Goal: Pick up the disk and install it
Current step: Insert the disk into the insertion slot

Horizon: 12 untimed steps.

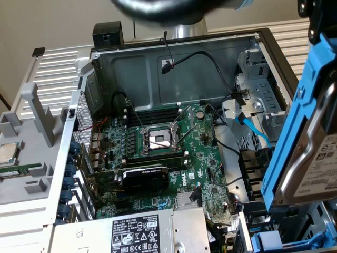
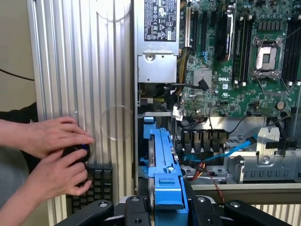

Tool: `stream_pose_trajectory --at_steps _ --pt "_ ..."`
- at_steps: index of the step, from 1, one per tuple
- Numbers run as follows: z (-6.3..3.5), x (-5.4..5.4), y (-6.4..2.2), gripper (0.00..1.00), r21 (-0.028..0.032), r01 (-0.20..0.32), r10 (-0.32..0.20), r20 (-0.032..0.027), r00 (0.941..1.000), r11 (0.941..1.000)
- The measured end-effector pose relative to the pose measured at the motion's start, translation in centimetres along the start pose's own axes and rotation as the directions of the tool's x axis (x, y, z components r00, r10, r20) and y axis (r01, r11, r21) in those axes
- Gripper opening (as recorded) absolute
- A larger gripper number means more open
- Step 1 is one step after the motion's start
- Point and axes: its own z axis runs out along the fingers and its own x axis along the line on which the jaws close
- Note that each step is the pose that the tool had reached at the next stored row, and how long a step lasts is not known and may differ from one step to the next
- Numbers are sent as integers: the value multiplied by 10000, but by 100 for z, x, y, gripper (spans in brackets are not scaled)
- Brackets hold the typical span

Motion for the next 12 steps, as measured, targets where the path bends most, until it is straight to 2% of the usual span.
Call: stream_pose_trajectory --at_steps 5,12 --pt "72 12 11 37 0 -10 10 30 10000 10000" --pt "181 17 26 37 0 -12 12 30 10000 10000"
